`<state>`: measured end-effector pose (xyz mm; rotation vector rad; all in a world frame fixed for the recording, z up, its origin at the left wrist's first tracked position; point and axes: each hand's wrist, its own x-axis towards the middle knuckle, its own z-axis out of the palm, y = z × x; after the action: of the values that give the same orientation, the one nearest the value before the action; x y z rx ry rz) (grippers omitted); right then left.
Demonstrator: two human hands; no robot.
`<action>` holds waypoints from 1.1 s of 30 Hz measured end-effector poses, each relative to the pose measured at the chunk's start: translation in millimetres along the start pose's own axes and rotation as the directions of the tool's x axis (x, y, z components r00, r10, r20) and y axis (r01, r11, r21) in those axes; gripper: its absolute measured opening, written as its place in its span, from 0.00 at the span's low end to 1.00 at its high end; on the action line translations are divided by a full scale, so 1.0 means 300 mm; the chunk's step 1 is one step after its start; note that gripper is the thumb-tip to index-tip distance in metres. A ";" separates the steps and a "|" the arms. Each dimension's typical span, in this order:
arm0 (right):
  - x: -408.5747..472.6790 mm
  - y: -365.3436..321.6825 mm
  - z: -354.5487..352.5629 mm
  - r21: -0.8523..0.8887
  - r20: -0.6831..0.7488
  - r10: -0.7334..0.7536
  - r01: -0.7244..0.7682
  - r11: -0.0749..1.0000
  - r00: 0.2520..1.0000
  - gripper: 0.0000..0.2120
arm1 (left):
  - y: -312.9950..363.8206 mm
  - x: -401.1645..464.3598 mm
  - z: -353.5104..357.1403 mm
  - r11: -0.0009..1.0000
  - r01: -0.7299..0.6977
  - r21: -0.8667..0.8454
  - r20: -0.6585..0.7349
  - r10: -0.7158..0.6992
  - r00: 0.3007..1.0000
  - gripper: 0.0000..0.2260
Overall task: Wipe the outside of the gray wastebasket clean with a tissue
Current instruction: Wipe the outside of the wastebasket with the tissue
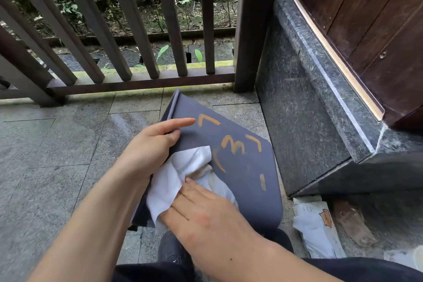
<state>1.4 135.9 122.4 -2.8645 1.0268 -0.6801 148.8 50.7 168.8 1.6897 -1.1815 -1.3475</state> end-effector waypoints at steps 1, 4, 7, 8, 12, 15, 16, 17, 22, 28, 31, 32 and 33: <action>0.003 0.006 -0.010 0.015 0.021 -0.006 0.005 1.000 1.000 0.13 | -0.002 0.002 0.003 1.000 0.007 -0.023 -0.021 -0.007 1.000 0.16; 0.010 0.017 -0.026 0.020 0.094 -0.024 0.023 1.000 0.995 0.15 | -0.011 0.005 0.001 0.999 -0.016 -0.032 -0.006 0.016 1.000 0.16; 0.015 0.015 -0.041 -0.015 0.120 -0.035 0.037 0.999 0.992 0.15 | -0.017 0.005 -0.008 0.997 -0.014 -0.071 0.001 0.014 1.000 0.22; 0.019 0.016 -0.048 -0.012 0.120 -0.038 0.040 0.999 0.992 0.14 | -0.017 0.005 -0.008 0.992 -0.013 -0.124 -0.004 0.012 1.000 0.22; 0.030 0.034 -0.087 0.016 0.147 -0.019 0.017 1.000 0.989 0.18 | -0.004 0.004 0.002 0.932 -0.029 -0.362 -0.047 0.013 0.999 0.21; 0.027 0.057 -0.103 0.122 0.147 -0.016 -0.003 0.992 0.989 0.20 | 0.008 0.000 0.013 0.881 -0.116 -0.458 -0.103 0.078 0.992 0.21; 0.026 0.062 -0.109 0.131 0.129 -0.001 -0.016 0.991 0.992 0.21 | 0.011 -0.003 0.018 0.858 -0.150 -0.490 -0.115 0.107 0.988 0.21; 0.024 0.066 -0.115 0.140 0.105 0.013 -0.027 0.990 0.994 0.23 | 0.014 -0.008 0.023 0.836 -0.182 -0.517 -0.127 0.136 0.983 0.21; 0.018 0.073 -0.127 0.151 0.019 0.002 -0.005 0.989 1.000 0.26 | 0.023 -0.025 0.040 0.784 -0.264 -0.562 -0.158 0.211 0.965 0.20; 0.010 0.053 -0.092 0.103 -0.048 -0.037 0.042 0.994 0.998 0.13 | 0.015 -0.045 0.020 0.856 -0.290 -0.427 -0.101 0.274 0.956 0.24; 0.001 0.034 -0.099 0.113 -0.036 -0.063 0.067 0.991 0.997 0.15 | 0.005 -0.057 0.008 0.874 -0.273 -0.402 -0.057 0.274 0.960 0.22; -0.008 0.029 -0.111 0.144 -0.068 -0.048 0.057 0.988 0.997 0.15 | 0.007 -0.061 0.006 0.875 -0.273 -0.399 -0.039 0.281 0.959 0.22; -0.018 0.024 -0.129 0.211 -0.106 0.017 0.006 0.977 0.994 0.16 | 0.010 -0.065 0.003 0.879 -0.272 -0.392 -0.030 0.284 0.958 0.22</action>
<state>-22.4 138.3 154.2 -2.6674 0.9114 -0.8927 146.1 67.7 178.4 1.1700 -1.0372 -1.3240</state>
